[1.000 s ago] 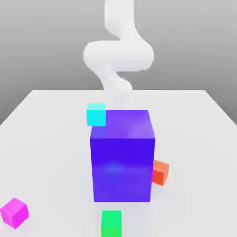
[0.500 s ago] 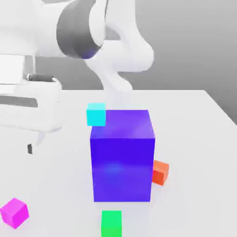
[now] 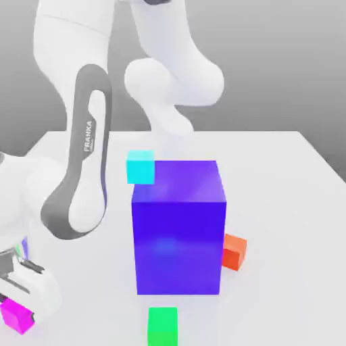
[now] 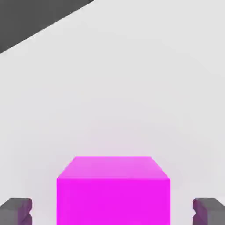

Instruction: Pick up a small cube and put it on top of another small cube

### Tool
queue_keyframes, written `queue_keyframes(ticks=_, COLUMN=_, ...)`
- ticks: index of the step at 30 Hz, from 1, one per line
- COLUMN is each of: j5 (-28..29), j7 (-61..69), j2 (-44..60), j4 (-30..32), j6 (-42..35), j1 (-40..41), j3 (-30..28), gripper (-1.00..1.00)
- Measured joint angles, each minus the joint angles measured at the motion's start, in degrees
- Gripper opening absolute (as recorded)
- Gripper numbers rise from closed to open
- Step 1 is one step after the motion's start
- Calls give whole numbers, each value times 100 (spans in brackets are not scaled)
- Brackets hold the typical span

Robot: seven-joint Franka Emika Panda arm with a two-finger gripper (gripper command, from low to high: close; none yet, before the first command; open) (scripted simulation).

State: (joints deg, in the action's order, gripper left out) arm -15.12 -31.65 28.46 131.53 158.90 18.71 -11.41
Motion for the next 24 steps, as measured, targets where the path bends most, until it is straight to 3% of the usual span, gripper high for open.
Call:
queue_keyframes(ticks=4, j5=-13, j7=9, j2=43, j4=-9, j6=30, j1=21, j3=23, gripper=-100)
queue_keyframes(ticks=9, j5=420, j7=-338, j2=-830, j4=222, j6=-601, j1=-321, j3=-259, gripper=-100)
queue_keyframes(ticks=17, j5=1212, j7=-1350, j2=-1857, j4=911, j6=-854, j1=-1761, j3=520, gripper=-100)
queue_keyframes(ticks=21, j5=1264, j7=-1496, j2=-1280, j4=961, j6=-215, j1=-2034, j3=778, gripper=-100)
queue_keyframes(ticks=22, j5=1251, j7=-1491, j2=-1181, j4=958, j6=-118, j1=-2038, j3=795, gripper=100)
queue_keyframes(ticks=24, j5=1251, j7=-1491, j2=-1181, j4=958, j6=-118, j1=-2038, j3=795, gripper=100)
